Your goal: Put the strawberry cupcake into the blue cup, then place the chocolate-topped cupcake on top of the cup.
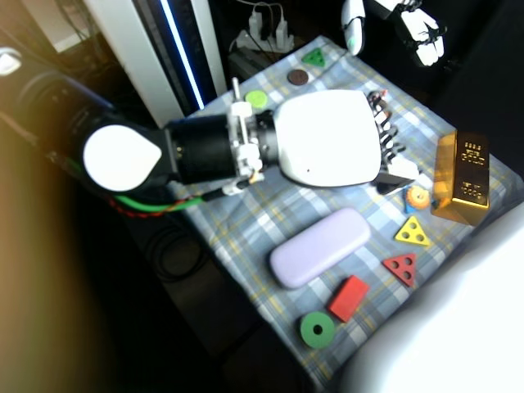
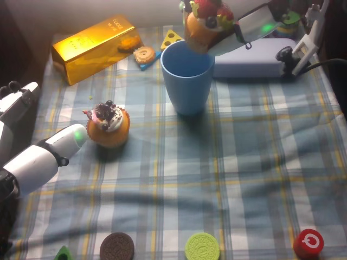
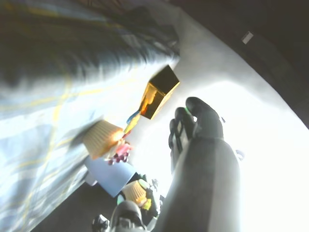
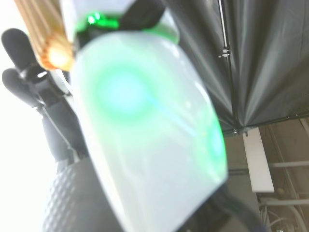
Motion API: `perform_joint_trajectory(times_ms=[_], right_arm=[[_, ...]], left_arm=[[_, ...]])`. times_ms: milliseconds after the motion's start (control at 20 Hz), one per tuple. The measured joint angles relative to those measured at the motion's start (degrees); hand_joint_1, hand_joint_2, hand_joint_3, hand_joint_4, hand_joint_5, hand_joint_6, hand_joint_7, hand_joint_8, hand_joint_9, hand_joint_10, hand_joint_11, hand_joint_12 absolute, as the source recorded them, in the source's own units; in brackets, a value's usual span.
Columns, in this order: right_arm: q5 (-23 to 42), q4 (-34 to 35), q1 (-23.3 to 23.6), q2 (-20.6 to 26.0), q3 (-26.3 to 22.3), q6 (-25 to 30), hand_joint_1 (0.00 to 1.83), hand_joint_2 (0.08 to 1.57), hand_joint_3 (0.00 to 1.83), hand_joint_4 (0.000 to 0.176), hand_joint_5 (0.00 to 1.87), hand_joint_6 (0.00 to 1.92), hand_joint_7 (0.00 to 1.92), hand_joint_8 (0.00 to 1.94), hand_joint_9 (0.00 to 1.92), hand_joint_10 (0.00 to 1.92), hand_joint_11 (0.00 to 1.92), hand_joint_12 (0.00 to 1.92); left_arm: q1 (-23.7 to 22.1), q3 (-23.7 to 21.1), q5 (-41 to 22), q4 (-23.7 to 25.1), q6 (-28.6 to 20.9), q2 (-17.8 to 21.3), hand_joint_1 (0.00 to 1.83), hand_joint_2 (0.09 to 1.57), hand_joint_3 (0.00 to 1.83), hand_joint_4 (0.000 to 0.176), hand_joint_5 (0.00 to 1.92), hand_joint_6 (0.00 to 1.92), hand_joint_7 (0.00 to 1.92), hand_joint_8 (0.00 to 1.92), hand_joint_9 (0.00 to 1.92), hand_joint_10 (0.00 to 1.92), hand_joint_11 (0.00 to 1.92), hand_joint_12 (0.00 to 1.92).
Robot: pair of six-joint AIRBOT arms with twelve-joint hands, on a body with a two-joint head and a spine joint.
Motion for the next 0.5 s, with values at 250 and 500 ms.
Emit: perform_joint_trajectory(times_ms=[250,500], right_arm=[[0.6,0.3,0.4,-1.0,0.2,0.0,0.8,1.14,0.0,0.0,0.53,0.0,0.92,0.0,0.45,1.39,0.35,1.77],[1.4,0.8,0.4,-2.3,0.4,0.0,0.89,1.09,0.0,0.0,0.62,0.04,0.96,0.06,0.64,1.08,0.38,1.53]], left_arm=[[0.0,0.0,0.4,0.2,0.0,0.0,0.16,0.99,0.0,0.0,0.37,0.0,0.37,0.0,0.32,0.0,0.02,0.6],[0.0,0.1,0.5,0.1,0.0,0.0,0.16,0.98,0.0,0.0,0.37,0.0,0.38,0.0,0.33,0.01,0.0,0.67]])
